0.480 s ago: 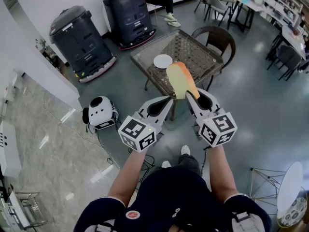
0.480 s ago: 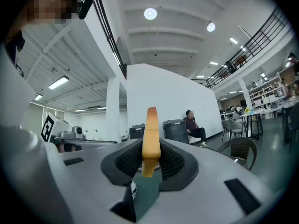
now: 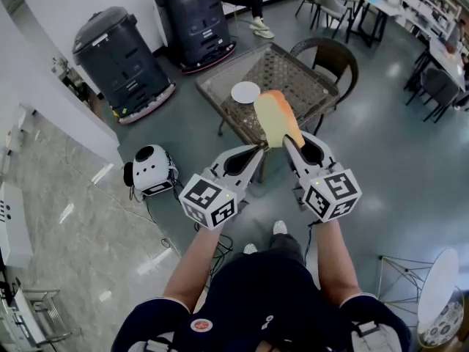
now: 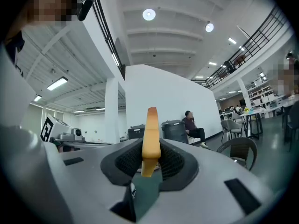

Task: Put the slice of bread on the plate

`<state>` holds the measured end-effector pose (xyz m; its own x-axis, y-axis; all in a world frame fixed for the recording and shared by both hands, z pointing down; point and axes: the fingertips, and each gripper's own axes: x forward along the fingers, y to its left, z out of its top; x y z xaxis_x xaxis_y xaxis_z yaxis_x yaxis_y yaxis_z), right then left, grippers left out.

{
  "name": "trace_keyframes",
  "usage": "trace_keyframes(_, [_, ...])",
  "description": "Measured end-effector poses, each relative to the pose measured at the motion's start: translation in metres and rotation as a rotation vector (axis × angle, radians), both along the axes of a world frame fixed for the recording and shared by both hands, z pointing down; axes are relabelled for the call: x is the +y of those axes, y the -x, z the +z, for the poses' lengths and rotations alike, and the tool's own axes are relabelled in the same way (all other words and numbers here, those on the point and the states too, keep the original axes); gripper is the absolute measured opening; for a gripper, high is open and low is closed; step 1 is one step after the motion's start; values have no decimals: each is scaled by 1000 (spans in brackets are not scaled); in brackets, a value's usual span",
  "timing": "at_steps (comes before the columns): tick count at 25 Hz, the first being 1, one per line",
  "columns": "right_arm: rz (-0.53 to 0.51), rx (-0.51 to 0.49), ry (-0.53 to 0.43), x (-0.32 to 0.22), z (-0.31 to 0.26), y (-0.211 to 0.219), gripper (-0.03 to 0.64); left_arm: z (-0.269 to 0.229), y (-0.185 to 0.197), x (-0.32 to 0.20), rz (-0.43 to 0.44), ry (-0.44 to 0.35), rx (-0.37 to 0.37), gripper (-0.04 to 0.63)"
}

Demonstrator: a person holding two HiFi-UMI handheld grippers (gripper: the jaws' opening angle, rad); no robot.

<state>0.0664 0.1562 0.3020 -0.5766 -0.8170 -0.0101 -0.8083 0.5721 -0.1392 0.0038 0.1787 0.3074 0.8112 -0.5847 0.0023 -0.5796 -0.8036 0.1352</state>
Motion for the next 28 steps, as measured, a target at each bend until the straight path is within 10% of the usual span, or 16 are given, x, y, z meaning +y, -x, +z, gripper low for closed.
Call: trace_keyframes(28, [-201, -3, 49, -147, 14, -67, 89, 20, -63, -134, -204, 73, -46, 6])
